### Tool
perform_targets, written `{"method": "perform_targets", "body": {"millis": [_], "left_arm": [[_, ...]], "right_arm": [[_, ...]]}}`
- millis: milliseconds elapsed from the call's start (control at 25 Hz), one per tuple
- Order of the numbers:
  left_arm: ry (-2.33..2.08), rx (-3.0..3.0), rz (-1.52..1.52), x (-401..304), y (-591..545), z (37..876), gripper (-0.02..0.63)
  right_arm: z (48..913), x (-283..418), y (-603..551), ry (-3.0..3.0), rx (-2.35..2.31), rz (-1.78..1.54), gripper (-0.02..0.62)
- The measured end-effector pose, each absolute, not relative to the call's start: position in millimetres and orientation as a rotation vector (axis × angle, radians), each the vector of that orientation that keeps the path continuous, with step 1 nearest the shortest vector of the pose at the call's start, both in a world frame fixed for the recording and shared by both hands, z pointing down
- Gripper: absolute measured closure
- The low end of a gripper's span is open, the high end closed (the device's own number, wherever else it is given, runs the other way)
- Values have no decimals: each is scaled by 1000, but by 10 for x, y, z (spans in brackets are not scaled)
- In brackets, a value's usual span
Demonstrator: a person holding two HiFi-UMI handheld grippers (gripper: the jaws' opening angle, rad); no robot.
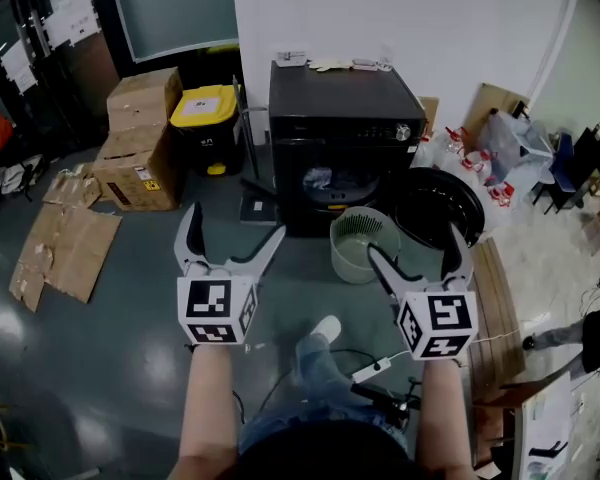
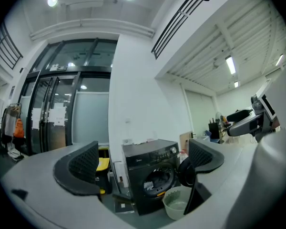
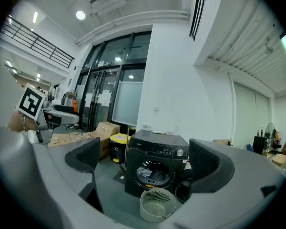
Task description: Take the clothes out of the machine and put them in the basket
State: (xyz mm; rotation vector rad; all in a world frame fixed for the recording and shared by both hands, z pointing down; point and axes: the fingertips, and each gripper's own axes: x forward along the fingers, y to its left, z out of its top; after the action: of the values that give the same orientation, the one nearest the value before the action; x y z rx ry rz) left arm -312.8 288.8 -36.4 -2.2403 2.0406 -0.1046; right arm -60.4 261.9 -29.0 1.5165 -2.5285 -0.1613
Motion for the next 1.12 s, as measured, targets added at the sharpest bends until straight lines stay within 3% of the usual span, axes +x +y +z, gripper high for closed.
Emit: {"method": "perform_targets", "body": {"millis": [1120], "left_arm": [[1940,-2611,-385,-2647,-824,532,38]], "right_arm": [[556,-295,-711,-2317,1651,211,37]]}}
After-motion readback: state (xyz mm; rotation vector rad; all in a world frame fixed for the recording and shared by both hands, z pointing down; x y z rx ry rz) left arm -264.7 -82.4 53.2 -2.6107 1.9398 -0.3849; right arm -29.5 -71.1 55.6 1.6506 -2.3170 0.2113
